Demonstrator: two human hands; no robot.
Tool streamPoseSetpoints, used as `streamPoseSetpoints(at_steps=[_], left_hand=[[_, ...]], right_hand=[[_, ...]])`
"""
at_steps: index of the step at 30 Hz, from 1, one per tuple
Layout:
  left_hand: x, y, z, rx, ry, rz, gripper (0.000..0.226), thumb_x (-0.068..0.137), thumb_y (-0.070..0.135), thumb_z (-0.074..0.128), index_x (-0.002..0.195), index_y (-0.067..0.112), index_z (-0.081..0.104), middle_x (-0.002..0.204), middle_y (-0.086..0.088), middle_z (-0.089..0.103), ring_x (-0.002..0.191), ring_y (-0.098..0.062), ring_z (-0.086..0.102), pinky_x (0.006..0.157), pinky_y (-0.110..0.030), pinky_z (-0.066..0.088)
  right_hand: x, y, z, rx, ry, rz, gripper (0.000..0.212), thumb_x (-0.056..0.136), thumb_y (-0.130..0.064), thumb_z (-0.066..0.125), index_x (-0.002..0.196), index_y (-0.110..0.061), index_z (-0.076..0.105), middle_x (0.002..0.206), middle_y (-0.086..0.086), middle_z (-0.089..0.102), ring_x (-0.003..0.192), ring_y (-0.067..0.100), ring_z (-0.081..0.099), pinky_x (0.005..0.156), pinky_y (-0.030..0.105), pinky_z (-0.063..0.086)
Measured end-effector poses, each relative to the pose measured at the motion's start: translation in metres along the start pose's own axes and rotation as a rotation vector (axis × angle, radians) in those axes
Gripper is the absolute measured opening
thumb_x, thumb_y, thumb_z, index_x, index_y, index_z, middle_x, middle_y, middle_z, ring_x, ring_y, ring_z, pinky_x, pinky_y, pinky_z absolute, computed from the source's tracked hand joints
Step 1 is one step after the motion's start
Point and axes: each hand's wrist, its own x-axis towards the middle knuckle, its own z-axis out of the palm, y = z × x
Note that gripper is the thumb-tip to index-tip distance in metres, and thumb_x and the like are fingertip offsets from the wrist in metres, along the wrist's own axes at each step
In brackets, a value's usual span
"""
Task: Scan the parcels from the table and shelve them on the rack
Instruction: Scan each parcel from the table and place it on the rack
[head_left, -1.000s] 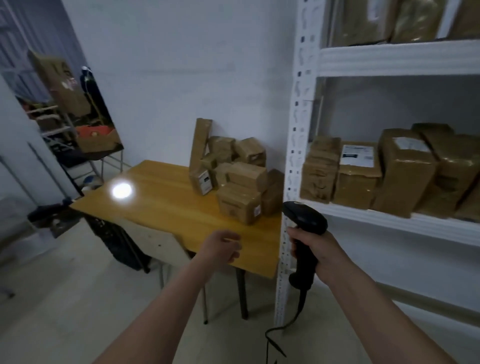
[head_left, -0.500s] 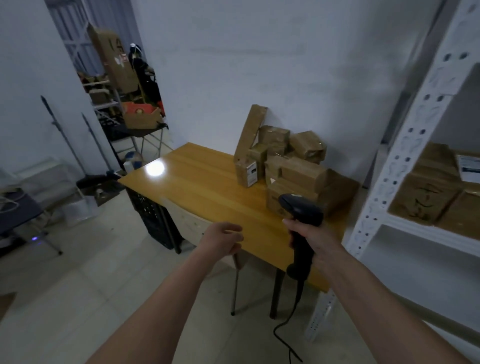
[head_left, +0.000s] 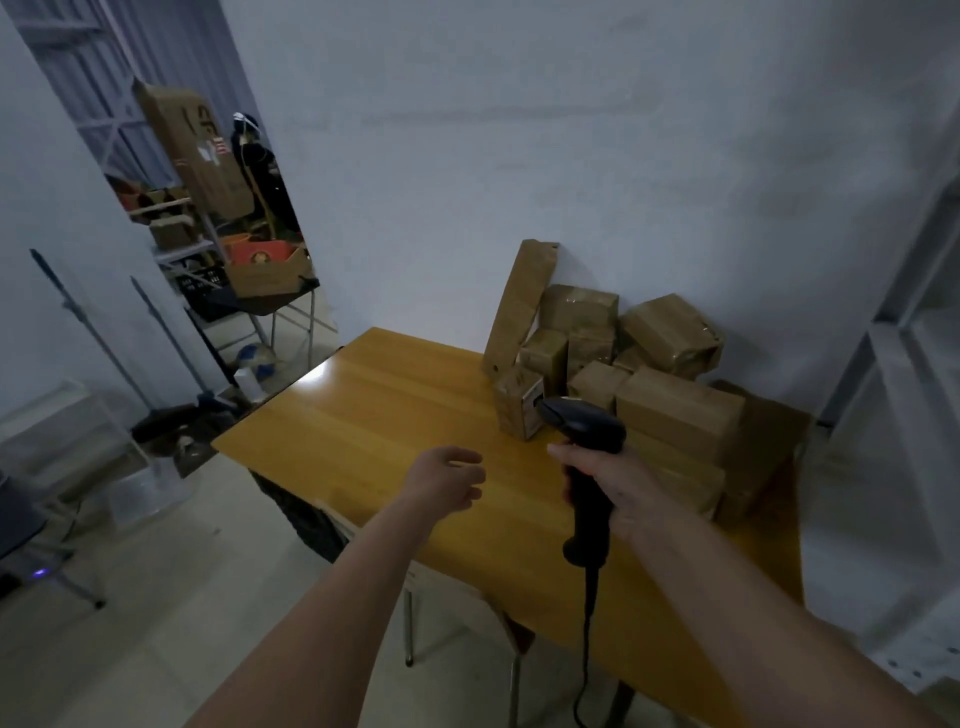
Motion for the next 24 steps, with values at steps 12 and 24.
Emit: streamPoseSetpoints(at_steps=[12, 24], left_hand=[[0.138, 0.032, -0.014, 0.142, -0.089, -0.010, 0.038, 0.092, 0.016, 0.064, 0.128, 0.005, 0.056, 0.103, -0.013, 0.062, 0.090, -0.022, 0.063, 0.074, -0.030, 0.053], [0.308, 0.066, 0.012, 0.542, -0.219, 0.073, 0.083, 0.071, 0.033, 0.084, 0.139, 0.009, 0.041, 0.137, -0.011, 0.049, 0.125, -0.030, 0.048, 0.100, -0.042, 0.047]], right_hand=[[0.084, -0.034, 0.028, 0.073, 0.085, 0.077, 0.014, 0.079, -0.008, 0.076, 0.072, -0.005, 0.064, 0.054, 0.004, 0.057, 0.054, 0.020, 0.051, 0.057, 0.032, 0.044], [0.184, -0.057, 0.061, 0.279, 0.341, 0.057, 0.024, 0.074, -0.012, 0.080, 0.095, -0.006, 0.070, 0.067, 0.004, 0.063, 0.059, 0.014, 0.058, 0.060, 0.029, 0.051]])
